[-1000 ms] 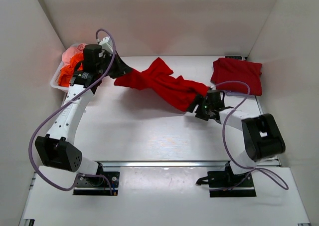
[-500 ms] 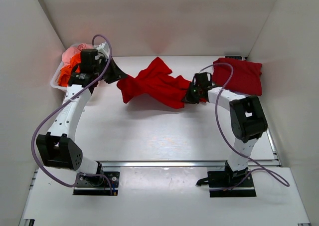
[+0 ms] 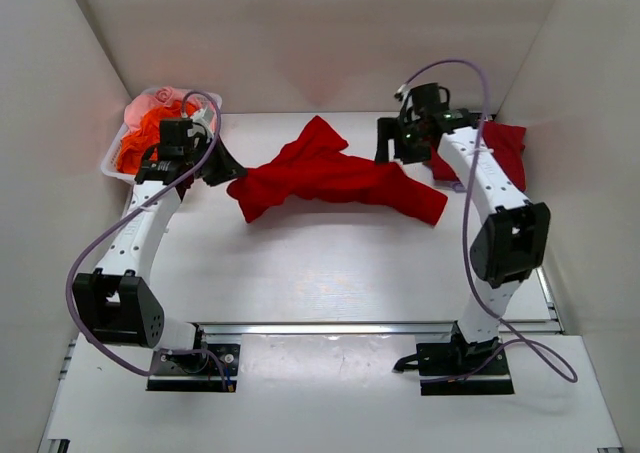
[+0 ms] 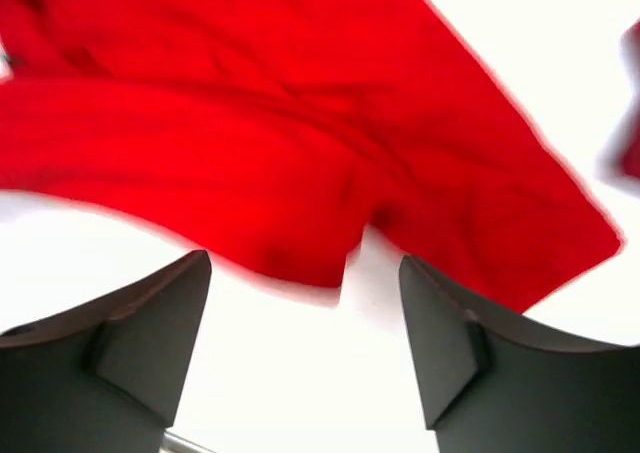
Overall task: Fold and stack the t-shirts
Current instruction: Flatten out the tshirt
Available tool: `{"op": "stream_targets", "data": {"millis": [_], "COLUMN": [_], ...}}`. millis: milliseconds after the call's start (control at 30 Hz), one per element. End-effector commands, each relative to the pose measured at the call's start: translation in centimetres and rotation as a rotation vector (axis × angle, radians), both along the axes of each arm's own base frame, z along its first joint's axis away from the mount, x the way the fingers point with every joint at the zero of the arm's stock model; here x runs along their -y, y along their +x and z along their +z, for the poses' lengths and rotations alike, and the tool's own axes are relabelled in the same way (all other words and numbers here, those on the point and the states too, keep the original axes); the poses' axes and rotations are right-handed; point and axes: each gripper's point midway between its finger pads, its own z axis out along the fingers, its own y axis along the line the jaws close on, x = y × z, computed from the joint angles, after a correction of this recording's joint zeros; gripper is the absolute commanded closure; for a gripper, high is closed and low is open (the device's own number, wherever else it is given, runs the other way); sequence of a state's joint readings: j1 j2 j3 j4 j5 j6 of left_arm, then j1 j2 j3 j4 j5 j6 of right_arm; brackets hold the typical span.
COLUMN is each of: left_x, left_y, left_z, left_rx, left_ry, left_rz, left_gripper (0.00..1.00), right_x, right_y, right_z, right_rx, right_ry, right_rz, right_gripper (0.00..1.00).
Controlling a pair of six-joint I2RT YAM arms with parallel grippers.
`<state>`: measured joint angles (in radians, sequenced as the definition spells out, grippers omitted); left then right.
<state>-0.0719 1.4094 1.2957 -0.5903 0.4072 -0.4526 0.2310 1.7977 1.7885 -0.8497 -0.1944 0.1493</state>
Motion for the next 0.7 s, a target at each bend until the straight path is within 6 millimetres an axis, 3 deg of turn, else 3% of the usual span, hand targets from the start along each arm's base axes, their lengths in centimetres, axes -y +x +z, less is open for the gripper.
{"op": "stream_targets", "data": {"millis": [0, 67, 233, 300, 433, 667], "left_x": [-0.3, -0.1, 0.6, 0.6, 1.2, 0.8], "left_y": [-0.8, -0.9, -1.3, -1.3, -1.5, -1.8], "left_z": [1.3, 0.7, -0.4, -1.3, -2.0, -2.6], "left_rx": [0.069, 0.057, 0.038, 0.021, 0.013, 0.010], "left_ry": [0.007, 0.008, 0.002, -0.004, -0.017, -0.028], "left_rz": [-0.003, -0.006, -0.023, -0.020, -0.027, -0.015], "left_gripper": [1.00, 1.00, 1.00, 1.00, 1.00, 1.00], "right_x": [-0.3, -0.2, -1.8, -2.2, -2.7, -3.8], "right_y": [-2.3, -3.1, -6.9, -8.4, -7.8, -5.2], "right_z": [-5.3, -6.7, -8.9, -10.5, -13.0, -16.6], "right_rx": [-0.163, -0.160, -0.092, -0.074, -0.052, -0.105], "right_ry": [-0.111, -0.121, -0.041, -0.021, 0.014, 0.098], "right_rz": [0.041, 0.004, 0.003, 0.018, 0.009, -0.086], "right_gripper": [0.25, 0.27, 0.64, 0.71, 0.50, 0.34]}}
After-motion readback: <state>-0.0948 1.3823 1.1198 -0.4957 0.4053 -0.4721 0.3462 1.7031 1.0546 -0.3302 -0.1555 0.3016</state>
